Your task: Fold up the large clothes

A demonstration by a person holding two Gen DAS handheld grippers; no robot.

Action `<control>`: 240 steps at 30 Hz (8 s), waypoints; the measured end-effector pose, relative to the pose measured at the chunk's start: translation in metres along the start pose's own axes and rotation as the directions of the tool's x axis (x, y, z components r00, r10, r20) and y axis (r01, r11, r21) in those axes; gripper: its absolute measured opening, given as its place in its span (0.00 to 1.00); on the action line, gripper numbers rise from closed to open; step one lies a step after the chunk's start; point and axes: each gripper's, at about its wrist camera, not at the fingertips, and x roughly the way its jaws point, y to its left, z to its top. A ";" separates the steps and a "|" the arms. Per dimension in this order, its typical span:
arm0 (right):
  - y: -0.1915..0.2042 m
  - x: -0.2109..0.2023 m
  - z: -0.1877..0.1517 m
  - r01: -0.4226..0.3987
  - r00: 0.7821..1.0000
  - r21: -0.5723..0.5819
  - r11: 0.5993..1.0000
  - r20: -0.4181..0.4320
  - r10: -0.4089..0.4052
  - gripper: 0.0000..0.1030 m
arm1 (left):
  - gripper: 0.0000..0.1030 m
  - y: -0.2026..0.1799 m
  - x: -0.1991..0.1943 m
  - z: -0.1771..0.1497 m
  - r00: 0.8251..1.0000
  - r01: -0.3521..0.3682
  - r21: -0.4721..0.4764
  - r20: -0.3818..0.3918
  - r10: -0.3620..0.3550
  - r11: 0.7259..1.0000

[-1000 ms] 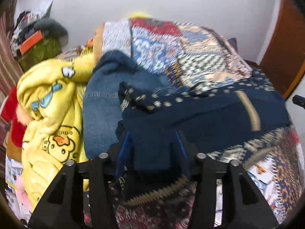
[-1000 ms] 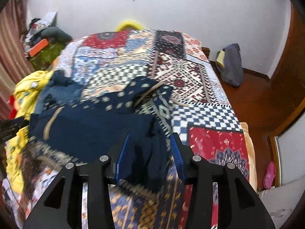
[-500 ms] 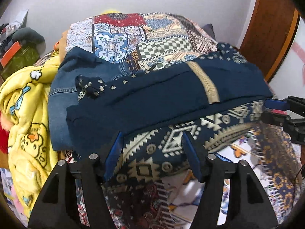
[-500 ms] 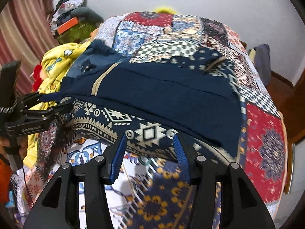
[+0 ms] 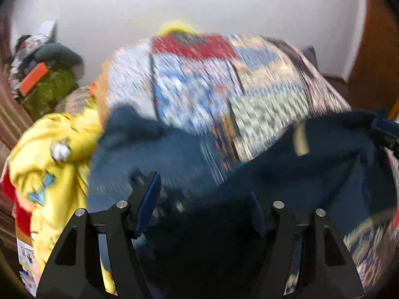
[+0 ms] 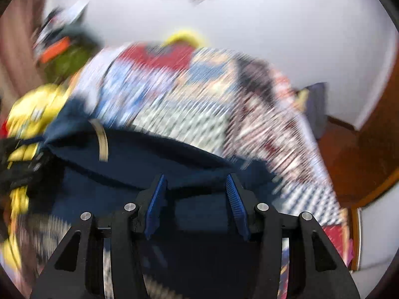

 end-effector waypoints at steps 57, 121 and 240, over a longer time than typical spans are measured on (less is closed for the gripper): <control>-0.041 -0.090 -0.124 -0.041 0.996 0.063 0.997 -0.076 0.046 0.77 | 0.74 0.061 -0.100 -0.211 0.935 0.336 -0.433 0.050 -0.350 0.836; 0.059 -0.047 -0.110 -0.133 0.974 -0.038 0.990 -0.191 0.123 0.78 | 0.07 -0.032 -0.149 -0.074 0.903 0.360 -0.138 0.299 -0.307 0.923; 0.126 -0.042 -0.009 -0.580 0.814 -0.019 0.814 0.014 0.581 0.26 | 0.56 0.113 -0.100 -0.021 0.850 0.526 -0.215 0.143 -0.507 0.823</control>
